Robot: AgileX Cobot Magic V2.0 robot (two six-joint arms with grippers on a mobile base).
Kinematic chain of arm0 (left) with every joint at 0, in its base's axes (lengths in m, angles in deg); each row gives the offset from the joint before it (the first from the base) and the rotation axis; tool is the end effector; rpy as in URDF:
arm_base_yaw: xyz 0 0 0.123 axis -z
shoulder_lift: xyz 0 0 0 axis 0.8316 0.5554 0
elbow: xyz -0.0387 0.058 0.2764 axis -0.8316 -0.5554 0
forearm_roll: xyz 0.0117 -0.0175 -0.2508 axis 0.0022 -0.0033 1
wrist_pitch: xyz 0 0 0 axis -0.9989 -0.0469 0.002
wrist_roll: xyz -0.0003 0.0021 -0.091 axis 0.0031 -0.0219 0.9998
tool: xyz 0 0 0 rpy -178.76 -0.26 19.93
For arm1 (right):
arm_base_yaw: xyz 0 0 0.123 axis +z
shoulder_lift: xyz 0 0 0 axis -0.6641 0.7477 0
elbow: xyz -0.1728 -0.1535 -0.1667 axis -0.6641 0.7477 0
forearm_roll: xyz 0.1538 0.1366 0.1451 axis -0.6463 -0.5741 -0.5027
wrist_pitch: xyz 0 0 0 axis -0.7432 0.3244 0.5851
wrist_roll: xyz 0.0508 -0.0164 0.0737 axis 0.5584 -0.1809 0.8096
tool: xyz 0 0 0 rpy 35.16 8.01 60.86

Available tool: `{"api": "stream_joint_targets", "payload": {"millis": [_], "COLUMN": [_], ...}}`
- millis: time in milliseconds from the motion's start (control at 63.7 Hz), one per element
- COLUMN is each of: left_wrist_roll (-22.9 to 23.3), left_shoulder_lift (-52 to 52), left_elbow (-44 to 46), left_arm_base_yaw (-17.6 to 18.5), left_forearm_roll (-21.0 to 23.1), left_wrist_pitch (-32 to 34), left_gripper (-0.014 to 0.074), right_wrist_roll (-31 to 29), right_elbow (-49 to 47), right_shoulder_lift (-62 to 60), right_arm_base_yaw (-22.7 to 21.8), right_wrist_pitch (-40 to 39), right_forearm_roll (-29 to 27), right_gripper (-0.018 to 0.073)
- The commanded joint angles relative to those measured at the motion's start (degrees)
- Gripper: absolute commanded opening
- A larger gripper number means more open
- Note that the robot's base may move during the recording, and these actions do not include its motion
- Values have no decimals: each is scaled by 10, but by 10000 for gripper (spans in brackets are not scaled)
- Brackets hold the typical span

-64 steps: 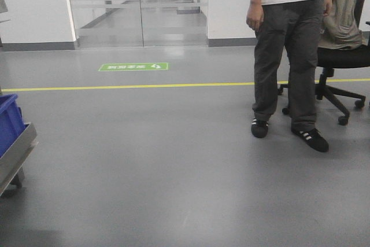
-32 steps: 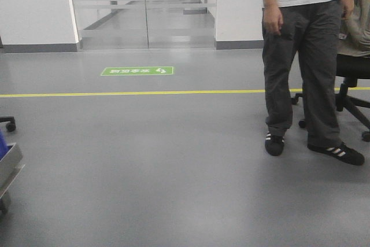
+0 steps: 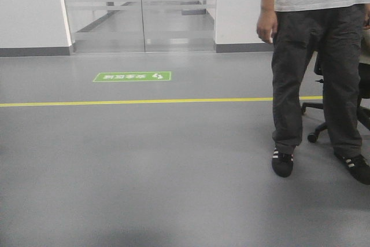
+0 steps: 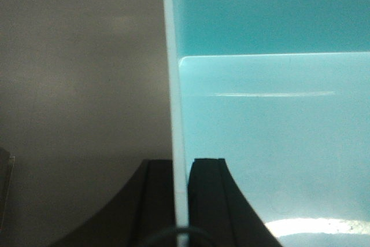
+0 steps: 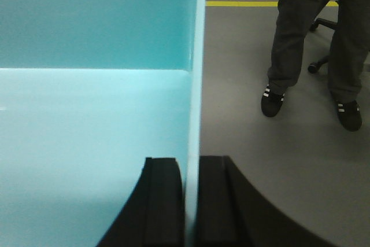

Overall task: Fetch blue bin and place on conveyor start
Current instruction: 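Drive the base away from the rack holding the bin in both grippers, then turn and drive the base up to the red-framed conveyor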

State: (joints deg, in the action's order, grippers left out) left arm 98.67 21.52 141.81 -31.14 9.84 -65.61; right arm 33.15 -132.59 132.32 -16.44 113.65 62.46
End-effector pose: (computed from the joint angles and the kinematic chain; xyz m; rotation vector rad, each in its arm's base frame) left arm 0.2959 -0.1053 0.5009 -0.0413 2.1445 -0.0597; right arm 0.2921 0.1063 0.5044 -0.0011 2.1237 0.0806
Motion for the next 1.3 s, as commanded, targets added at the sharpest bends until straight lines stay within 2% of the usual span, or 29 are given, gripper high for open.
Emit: {"api": "stream_joint_targets", "payload": {"millis": [0, 644, 1287], "left_wrist_roll": [-3, -3, -3], "left_shoulder_lift": [-7, -7, -7], "left_elbow": [6, 6, 6], "left_arm_base_yaw": [2, 2, 2], "left_forearm_roll": [-8, -10, -11], "left_wrist_pitch": [22, 22, 22], "left_gripper": [-111, -111, -111], "right_wrist_roll": [-4, -4, -4], "right_elbow": [-6, -6, -6], "right_shoulder_lift": [-4, -2, -1], "right_arm_base_yaw": [0, 0, 0], "right_wrist_pitch": [-11, -9, -12], "right_forearm_roll": [-13, -18, 4], "right_gripper": [-153, -153, -153]}}
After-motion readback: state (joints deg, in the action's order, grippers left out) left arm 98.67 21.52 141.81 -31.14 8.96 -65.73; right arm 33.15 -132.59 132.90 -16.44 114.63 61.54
